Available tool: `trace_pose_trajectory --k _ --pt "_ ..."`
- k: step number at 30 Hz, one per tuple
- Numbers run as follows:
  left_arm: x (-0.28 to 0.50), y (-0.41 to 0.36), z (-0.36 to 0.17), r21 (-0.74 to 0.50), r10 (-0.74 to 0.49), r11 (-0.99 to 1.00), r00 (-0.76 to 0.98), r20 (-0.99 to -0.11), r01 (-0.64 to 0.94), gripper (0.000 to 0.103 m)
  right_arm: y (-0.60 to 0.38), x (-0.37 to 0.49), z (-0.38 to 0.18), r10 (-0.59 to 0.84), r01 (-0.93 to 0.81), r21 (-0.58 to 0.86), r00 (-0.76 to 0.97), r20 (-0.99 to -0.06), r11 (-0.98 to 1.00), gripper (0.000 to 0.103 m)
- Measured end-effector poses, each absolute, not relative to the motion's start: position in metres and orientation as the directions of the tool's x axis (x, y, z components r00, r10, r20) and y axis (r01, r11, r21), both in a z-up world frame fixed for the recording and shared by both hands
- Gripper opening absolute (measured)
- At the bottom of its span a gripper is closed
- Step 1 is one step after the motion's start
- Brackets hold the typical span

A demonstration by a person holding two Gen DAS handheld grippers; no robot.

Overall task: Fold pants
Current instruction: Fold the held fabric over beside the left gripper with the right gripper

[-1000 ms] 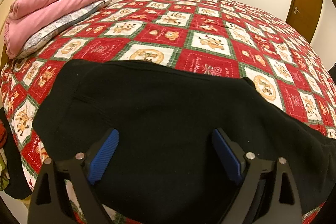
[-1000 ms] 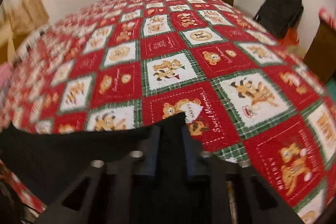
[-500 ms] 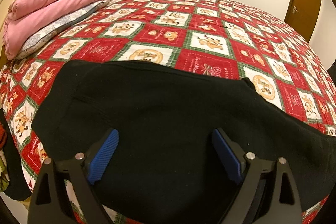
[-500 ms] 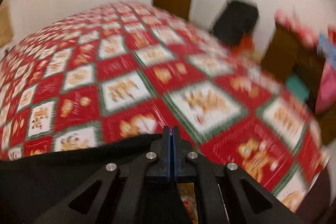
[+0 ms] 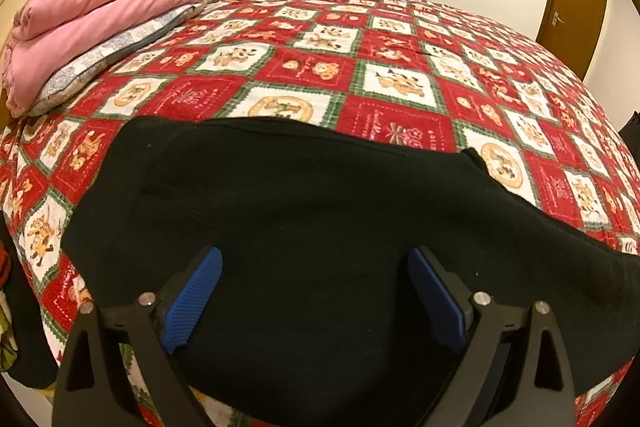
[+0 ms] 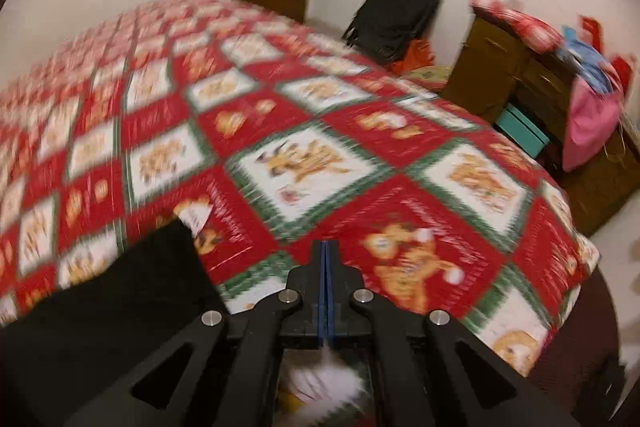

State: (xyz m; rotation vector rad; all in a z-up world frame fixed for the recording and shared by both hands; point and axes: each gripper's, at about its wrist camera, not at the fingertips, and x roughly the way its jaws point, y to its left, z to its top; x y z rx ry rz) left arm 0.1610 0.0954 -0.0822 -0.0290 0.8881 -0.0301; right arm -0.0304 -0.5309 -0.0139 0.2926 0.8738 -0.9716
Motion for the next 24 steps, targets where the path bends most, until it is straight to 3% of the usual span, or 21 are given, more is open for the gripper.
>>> trace_pose_trajectory --k 4,7,8,11,19,24 --pt "0.156 0.096 -0.067 -0.095 -0.087 0.995 0.648 -0.756 0.022 0.097 -0.474 -0.021 0.027 -0.532 0.657 -0.064 0.545 -0.648 0.751 0.003" --pt "0.150 0.083 -0.056 -0.125 -0.143 0.989 0.656 -0.741 0.074 0.097 -0.421 0.023 0.028 -0.188 0.351 0.106 0.706 -0.683 0.930 0.004" --pt "0.147 0.077 -0.055 -0.118 -0.151 0.988 0.657 -0.739 0.095 0.097 -0.398 0.044 0.022 -0.052 0.242 0.174 0.709 -0.703 0.955 0.004" --pt "0.136 0.062 -0.055 -0.071 -0.149 0.987 0.669 -0.728 0.143 0.097 -0.337 0.092 0.007 0.187 0.031 0.284 0.684 -0.705 0.958 0.004" --pt "0.136 0.051 -0.055 -0.038 -0.185 0.973 0.663 -0.726 0.229 0.097 -0.220 0.151 -0.034 0.483 -0.281 0.393 0.501 -0.718 0.876 0.004" --pt "0.145 0.057 -0.068 -0.084 -0.200 0.974 0.629 -0.751 0.209 0.097 -0.196 0.176 -0.048 0.569 -0.297 0.486 0.438 -0.696 0.822 0.006"
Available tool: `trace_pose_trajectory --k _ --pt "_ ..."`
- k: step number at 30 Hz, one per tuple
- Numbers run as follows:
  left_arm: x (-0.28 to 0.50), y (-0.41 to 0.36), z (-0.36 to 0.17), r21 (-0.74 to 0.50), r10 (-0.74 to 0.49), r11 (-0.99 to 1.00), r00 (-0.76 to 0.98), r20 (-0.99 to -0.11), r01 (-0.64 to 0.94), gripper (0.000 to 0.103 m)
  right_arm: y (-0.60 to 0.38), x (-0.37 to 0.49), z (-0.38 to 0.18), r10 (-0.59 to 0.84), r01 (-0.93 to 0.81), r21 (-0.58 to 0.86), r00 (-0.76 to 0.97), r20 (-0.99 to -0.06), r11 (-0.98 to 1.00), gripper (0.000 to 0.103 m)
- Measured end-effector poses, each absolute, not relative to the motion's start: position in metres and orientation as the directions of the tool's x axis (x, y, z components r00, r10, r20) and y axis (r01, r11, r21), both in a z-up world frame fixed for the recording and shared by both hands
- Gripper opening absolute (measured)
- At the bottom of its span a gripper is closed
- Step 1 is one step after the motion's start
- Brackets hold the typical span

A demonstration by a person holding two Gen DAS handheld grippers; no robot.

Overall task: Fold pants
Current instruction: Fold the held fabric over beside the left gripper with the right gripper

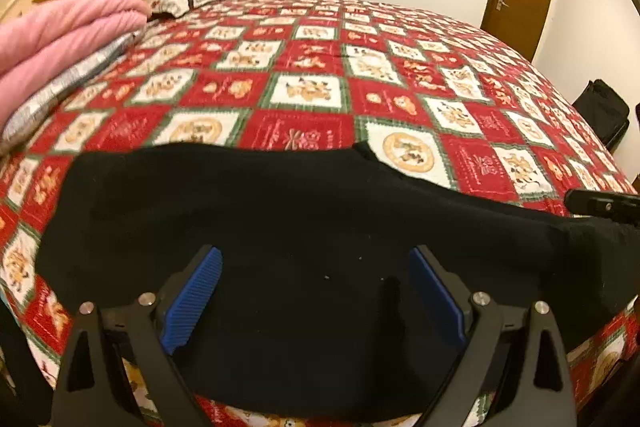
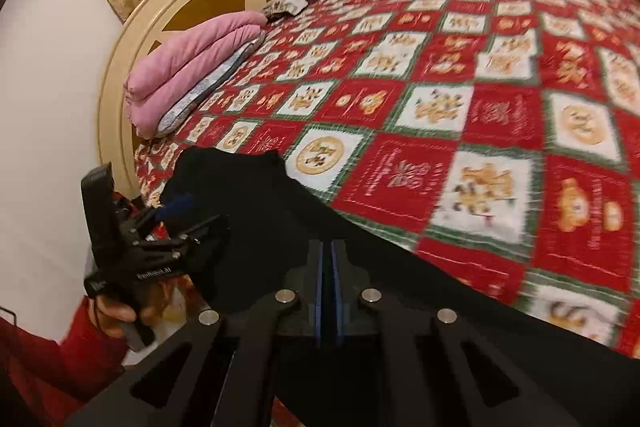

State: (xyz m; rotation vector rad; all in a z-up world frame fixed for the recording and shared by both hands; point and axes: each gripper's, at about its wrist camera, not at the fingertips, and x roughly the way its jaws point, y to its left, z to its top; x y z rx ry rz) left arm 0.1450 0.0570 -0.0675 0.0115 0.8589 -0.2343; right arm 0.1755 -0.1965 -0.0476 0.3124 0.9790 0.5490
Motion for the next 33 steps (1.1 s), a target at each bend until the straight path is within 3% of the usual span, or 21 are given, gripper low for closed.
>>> trace_pose_trajectory --k 2,4,6,8,13,14,18,22,24,27,33 --pt "0.146 0.059 -0.071 -0.080 -0.198 0.974 0.626 -0.754 0.212 0.097 -0.195 0.177 -0.053 0.609 -0.293 0.534 0.412 -0.678 0.793 0.007" --pt "0.146 0.060 -0.075 -0.076 -0.193 0.975 0.622 -0.759 0.210 0.097 -0.196 0.178 -0.056 0.633 -0.283 0.568 0.397 -0.664 0.773 0.016" --pt "0.149 0.061 -0.079 -0.081 -0.192 0.975 0.613 -0.767 0.205 0.097 -0.197 0.177 -0.056 0.639 -0.287 0.572 0.402 -0.656 0.768 0.051" --pt "0.149 0.061 -0.080 -0.074 -0.189 0.975 0.618 -0.763 0.207 0.097 -0.201 0.177 -0.053 0.645 -0.281 0.585 0.427 -0.634 0.761 0.064" --pt "0.150 0.063 -0.076 -0.088 -0.200 0.974 0.615 -0.762 0.208 0.097 -0.192 0.185 -0.053 0.630 -0.292 0.561 0.426 -0.649 0.775 0.064" --pt "0.150 0.065 -0.074 -0.095 -0.205 0.974 0.617 -0.760 0.207 0.097 -0.185 0.188 -0.057 0.614 -0.309 0.530 0.411 -0.674 0.790 0.063" --pt "0.148 0.070 -0.065 -0.107 -0.214 0.973 0.631 -0.746 0.204 0.097 -0.160 0.197 -0.075 0.533 -0.387 0.398 0.356 -0.768 0.832 0.030" --pt "0.149 0.070 -0.064 -0.100 -0.212 0.973 0.634 -0.744 0.208 0.097 -0.146 0.198 -0.085 0.475 -0.440 0.311 0.335 -0.814 0.843 0.023" --pt "0.150 0.070 -0.066 -0.097 -0.209 0.973 0.632 -0.746 0.207 0.097 -0.142 0.195 -0.081 0.445 -0.457 0.271 0.332 -0.831 0.847 0.006" --pt "0.151 0.071 -0.065 -0.112 -0.218 0.973 0.633 -0.743 0.204 0.097 -0.128 0.181 -0.068 0.350 -0.494 0.123 0.399 -0.847 0.861 0.004" --pt "0.152 0.072 -0.067 -0.125 -0.220 0.973 0.631 -0.743 0.193 0.097 -0.136 0.170 -0.035 0.186 -0.345 -0.071 0.654 -0.733 0.936 0.004"
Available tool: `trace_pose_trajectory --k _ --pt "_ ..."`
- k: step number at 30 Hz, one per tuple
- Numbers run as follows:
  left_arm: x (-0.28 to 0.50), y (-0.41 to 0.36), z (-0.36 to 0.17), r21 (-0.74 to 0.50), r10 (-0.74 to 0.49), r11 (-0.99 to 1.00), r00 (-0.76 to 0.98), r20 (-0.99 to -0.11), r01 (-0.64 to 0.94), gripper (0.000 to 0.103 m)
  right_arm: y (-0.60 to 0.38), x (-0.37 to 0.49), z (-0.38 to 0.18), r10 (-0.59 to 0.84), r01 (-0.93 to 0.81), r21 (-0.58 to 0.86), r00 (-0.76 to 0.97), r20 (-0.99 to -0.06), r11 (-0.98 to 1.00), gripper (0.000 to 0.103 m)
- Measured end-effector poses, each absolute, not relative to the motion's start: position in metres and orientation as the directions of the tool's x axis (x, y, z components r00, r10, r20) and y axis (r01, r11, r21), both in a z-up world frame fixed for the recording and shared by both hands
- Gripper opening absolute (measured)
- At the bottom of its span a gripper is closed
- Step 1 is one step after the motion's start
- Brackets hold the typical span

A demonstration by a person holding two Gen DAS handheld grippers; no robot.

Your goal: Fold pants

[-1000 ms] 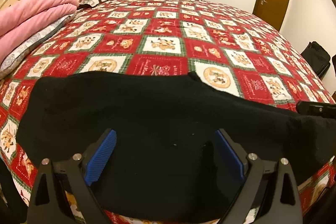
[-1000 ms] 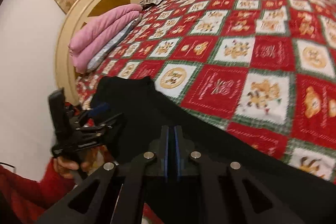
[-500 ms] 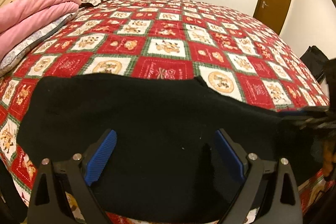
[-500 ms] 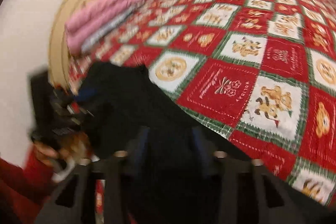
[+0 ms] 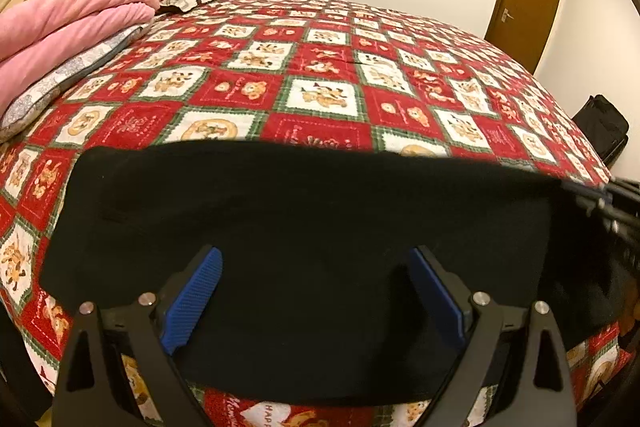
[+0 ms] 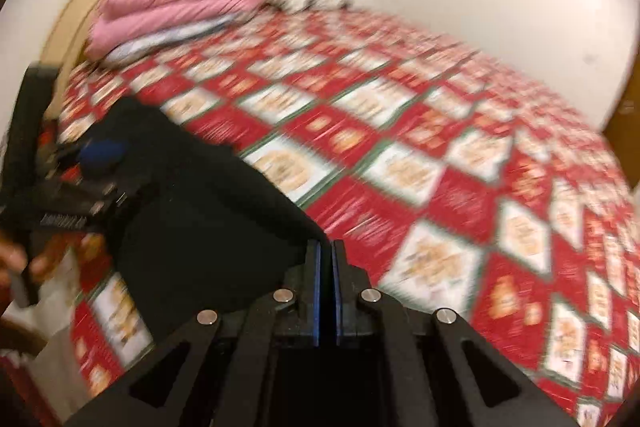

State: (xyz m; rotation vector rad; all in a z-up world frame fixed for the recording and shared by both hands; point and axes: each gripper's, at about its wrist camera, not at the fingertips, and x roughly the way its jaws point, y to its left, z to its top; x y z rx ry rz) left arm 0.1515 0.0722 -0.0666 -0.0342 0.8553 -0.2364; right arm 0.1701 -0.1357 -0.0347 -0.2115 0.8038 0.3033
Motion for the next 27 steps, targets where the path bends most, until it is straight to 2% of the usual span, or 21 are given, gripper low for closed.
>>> trace_pose_trajectory --k 4,7,9,11,12,13,15,16,18,21,25,27 --pt "0.152 0.069 -0.068 -0.111 -0.219 0.972 0.618 -0.755 0.209 0.097 -0.139 0.185 -0.070 0.318 -0.401 0.118 0.481 -0.817 0.909 0.006" --pt "0.150 0.069 -0.066 -0.091 -0.212 0.972 0.629 -0.748 0.218 0.097 -0.151 0.184 -0.077 0.396 -0.377 0.229 0.456 -0.797 0.897 0.010" --pt "0.153 0.073 -0.065 -0.059 -0.180 0.977 0.641 -0.747 0.205 0.097 -0.172 0.187 -0.072 0.537 -0.331 0.428 0.412 -0.736 0.841 0.028" --pt "0.155 0.084 -0.066 -0.031 -0.136 0.985 0.652 -0.746 0.171 0.097 -0.197 0.178 -0.054 0.607 -0.303 0.529 0.472 -0.639 0.793 0.044" --pt "0.157 0.091 -0.068 -0.030 -0.126 0.987 0.652 -0.747 0.156 0.097 -0.212 0.172 -0.043 0.594 -0.281 0.535 0.527 -0.607 0.797 0.053" --pt "0.159 0.098 -0.069 -0.031 -0.115 0.990 0.651 -0.750 0.139 0.097 -0.232 0.164 -0.032 0.553 -0.231 0.536 0.597 -0.581 0.812 0.056" --pt "0.163 0.114 -0.074 -0.034 -0.088 0.995 0.644 -0.760 0.095 0.097 -0.258 0.149 -0.020 0.472 -0.146 0.526 0.679 -0.563 0.838 0.057" --pt "0.165 0.122 -0.077 -0.029 -0.066 0.997 0.640 -0.766 0.068 0.097 -0.269 0.138 -0.016 0.403 -0.096 0.485 0.703 -0.585 0.869 0.057" --pt "0.171 0.133 -0.082 -0.020 -0.030 1.000 0.632 -0.774 0.023 0.097 -0.270 0.124 -0.020 0.386 -0.100 0.443 0.682 -0.622 0.891 0.057" --pt "0.173 0.143 -0.085 -0.066 -0.060 0.998 0.621 -0.781 0.013 0.097 -0.246 0.103 -0.039 0.437 -0.179 0.417 0.586 -0.682 0.891 0.057" --pt "0.169 0.134 -0.083 -0.006 -0.013 1.000 0.631 -0.776 0.013 0.097 -0.208 0.081 -0.061 0.454 -0.274 0.362 0.529 -0.717 0.891 0.057" --pt "0.167 0.135 -0.080 -0.001 -0.004 1.000 0.638 -0.770 0.005 0.097 -0.191 0.087 -0.068 0.398 -0.277 0.290 0.543 -0.739 0.916 0.057"
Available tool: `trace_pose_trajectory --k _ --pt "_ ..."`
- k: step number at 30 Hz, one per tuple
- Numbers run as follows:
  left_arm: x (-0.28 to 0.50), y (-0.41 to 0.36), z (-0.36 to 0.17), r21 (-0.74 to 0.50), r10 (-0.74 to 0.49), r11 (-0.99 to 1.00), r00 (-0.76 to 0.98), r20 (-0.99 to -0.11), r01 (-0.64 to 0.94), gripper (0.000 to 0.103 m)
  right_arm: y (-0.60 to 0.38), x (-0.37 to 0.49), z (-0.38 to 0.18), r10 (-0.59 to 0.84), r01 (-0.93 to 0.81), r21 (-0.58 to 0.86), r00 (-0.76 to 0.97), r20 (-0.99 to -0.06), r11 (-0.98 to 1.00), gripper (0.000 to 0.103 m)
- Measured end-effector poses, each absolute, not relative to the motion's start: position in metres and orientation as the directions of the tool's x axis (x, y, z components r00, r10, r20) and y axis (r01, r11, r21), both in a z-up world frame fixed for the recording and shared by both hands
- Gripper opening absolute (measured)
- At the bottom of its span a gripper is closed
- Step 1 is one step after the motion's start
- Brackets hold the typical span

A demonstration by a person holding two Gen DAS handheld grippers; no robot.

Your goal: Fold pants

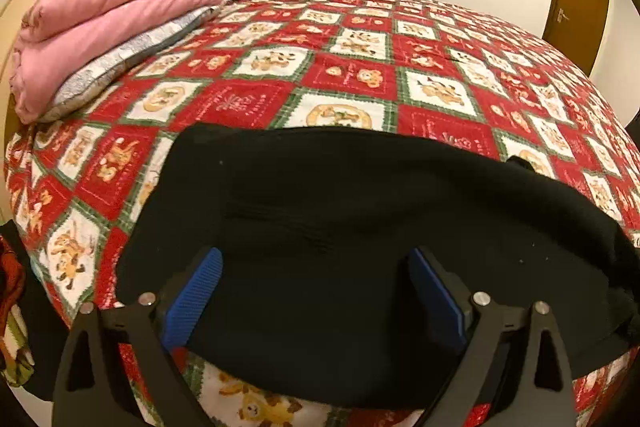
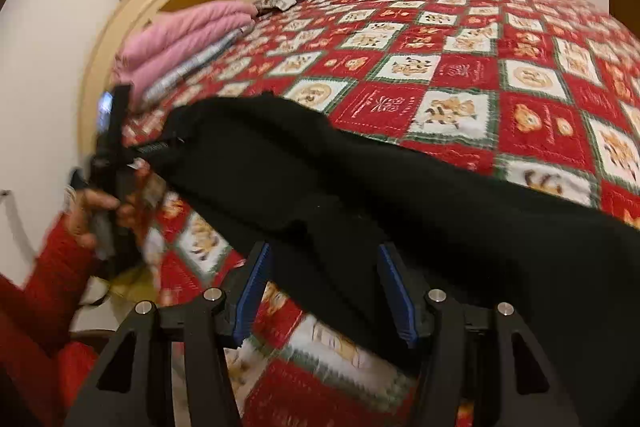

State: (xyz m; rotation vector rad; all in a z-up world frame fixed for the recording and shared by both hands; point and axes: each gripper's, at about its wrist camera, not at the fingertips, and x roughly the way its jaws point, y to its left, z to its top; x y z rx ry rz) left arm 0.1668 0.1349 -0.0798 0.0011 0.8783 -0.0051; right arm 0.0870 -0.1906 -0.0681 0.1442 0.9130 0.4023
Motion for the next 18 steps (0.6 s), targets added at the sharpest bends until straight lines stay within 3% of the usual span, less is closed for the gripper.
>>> trace_pose_trajectory --k 1,2,3,6,8,10,13,18 --pt "0.164 0.138 -0.077 -0.006 -0.001 1.000 0.648 -0.762 -0.005 0.097 -0.183 0.091 -0.071 0.356 -0.276 0.237 0.558 -0.750 0.931 0.055" --pt "0.162 0.142 -0.074 -0.012 0.001 1.000 0.657 -0.754 -0.014 0.097 -0.174 0.096 -0.074 0.314 -0.286 0.175 0.569 -0.760 0.942 0.044" --pt "0.160 0.148 -0.072 -0.018 0.005 0.999 0.664 -0.748 -0.027 0.097 -0.166 0.102 -0.078 0.294 -0.305 0.136 0.566 -0.770 0.943 0.024" --pt "0.161 0.165 -0.073 -0.002 0.047 0.997 0.660 -0.749 -0.073 0.097 -0.161 0.108 -0.082 0.294 -0.302 0.144 0.542 -0.788 0.942 0.003" --pt "0.164 0.177 -0.078 0.014 0.081 0.994 0.649 -0.756 -0.109 0.097 -0.171 0.104 -0.077 0.407 -0.324 0.271 0.495 -0.768 0.906 0.004" --pt "0.170 0.189 -0.085 0.030 0.112 0.990 0.632 -0.766 -0.140 0.097 -0.169 0.095 -0.076 0.441 -0.360 0.294 0.455 -0.773 0.886 0.004" --pt "0.178 0.204 -0.090 -0.035 0.062 0.989 0.626 -0.777 -0.142 0.098 -0.162 0.078 -0.089 0.450 -0.379 0.310 0.370 -0.813 0.872 0.004" --pt "0.182 0.211 -0.084 0.007 0.108 0.987 0.625 -0.773 -0.162 0.098 -0.197 0.083 -0.066 0.614 -0.312 0.529 0.390 -0.687 0.789 0.006"
